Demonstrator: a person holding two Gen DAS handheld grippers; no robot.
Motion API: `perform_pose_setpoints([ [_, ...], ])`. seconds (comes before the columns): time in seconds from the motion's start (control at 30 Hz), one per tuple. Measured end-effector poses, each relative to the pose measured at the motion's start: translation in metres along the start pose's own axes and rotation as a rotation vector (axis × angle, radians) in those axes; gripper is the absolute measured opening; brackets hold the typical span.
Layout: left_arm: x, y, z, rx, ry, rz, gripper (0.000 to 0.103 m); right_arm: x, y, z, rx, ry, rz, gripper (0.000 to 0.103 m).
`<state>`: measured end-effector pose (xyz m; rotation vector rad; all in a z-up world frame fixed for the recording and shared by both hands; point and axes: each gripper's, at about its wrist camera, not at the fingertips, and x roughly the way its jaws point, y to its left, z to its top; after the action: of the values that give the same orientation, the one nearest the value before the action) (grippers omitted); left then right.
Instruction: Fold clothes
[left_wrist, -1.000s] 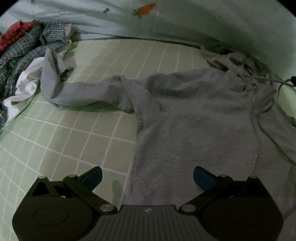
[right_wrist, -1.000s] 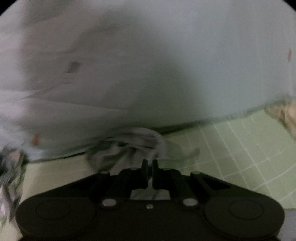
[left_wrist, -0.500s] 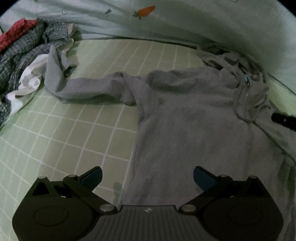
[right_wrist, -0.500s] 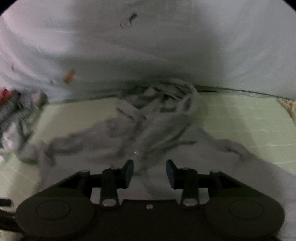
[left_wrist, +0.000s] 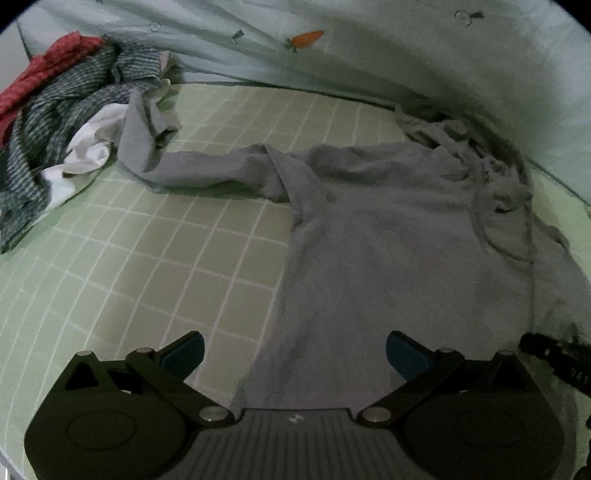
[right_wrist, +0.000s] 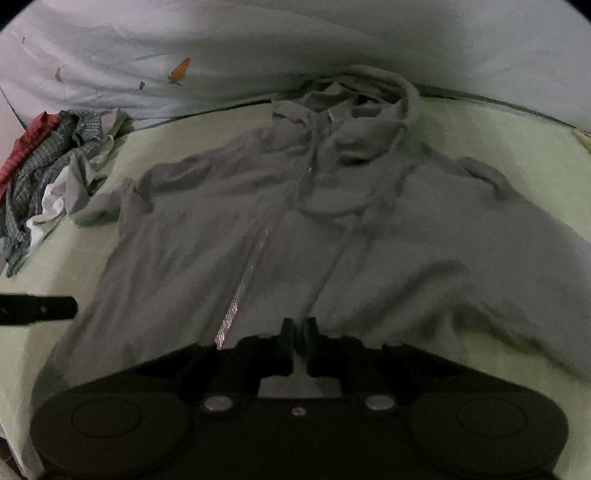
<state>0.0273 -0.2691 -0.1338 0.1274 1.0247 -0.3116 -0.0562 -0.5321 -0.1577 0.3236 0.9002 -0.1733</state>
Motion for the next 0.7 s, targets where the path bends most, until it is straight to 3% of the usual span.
perform_pose_setpoints([
  [0.07,-0.012,-0.001,-0.011,0.004,-0.008,-0.003,0.103,-0.013,-0.003,-0.010,0.012,-0.002,-0.029,0.014],
  [0.1,-0.018,-0.002,-0.016,0.006,-0.011,-0.004,0.103,-0.021,-0.005,-0.016,0.025,-0.013,-0.050,0.022],
  [0.13,-0.022,-0.002,-0.022,0.008,-0.012,-0.001,0.103,-0.029,-0.008,-0.022,0.038,-0.025,-0.071,0.037],
  [0.2,-0.030,-0.003,-0.037,0.007,-0.003,0.008,0.103,-0.044,-0.015,-0.037,0.054,-0.058,-0.120,0.046],
  [0.33,-0.042,-0.003,-0.067,0.006,0.021,0.021,0.103,-0.062,-0.034,-0.074,0.067,-0.057,-0.233,0.049],
  [0.43,-0.050,-0.005,-0.090,0.018,0.042,0.024,0.103,-0.072,-0.051,-0.103,0.116,-0.027,-0.237,0.050],
  [0.5,-0.054,-0.006,-0.102,0.027,0.057,0.026,0.103,-0.077,-0.056,-0.116,0.141,-0.034,-0.189,0.047],
  [0.6,-0.059,-0.010,-0.114,0.038,0.068,0.024,0.103,-0.081,-0.050,-0.123,0.089,-0.021,-0.125,0.008],
  [0.7,-0.066,-0.013,-0.118,0.054,0.048,0.019,0.103,-0.087,-0.045,-0.127,0.078,-0.012,-0.151,0.007],
])
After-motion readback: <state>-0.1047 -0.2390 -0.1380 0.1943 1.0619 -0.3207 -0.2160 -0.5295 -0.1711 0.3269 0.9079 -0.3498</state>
